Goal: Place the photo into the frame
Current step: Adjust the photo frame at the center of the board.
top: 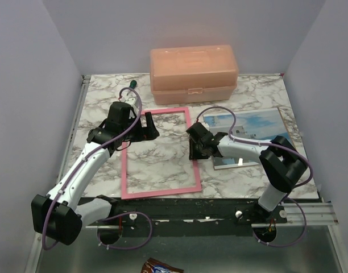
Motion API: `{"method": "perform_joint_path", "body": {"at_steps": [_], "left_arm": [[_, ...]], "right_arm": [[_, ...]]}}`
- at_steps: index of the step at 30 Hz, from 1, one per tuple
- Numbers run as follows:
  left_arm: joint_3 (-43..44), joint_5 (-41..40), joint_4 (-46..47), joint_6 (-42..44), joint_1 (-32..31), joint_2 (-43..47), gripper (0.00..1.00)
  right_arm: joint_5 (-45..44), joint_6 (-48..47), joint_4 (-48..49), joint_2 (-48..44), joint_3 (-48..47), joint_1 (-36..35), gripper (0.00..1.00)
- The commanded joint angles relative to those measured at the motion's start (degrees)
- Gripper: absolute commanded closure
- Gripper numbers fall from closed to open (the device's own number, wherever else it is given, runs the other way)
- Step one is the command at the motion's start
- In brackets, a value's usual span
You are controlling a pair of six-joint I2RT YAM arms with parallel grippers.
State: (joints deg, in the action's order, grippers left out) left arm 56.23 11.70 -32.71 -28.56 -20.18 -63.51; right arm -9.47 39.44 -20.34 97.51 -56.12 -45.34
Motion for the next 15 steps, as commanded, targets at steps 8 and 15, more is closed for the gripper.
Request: {"method": "perform_joint_path", "body": {"at_steps": [8, 15], "left_arm": [[2.22, -2.25, -2.98, -1.27, -1.34, -2.53, 0.02], [3.07, -2.29, -3.22, -2.79, -3.19, -5.16, 0.02]], "right_arm": [[18.7, 4.93, 10.48, -2.55, 4.61, -1.76, 0.31], [25.53, 7.7, 15.94, -5.6, 8.25, -1.69, 0.15]]}}
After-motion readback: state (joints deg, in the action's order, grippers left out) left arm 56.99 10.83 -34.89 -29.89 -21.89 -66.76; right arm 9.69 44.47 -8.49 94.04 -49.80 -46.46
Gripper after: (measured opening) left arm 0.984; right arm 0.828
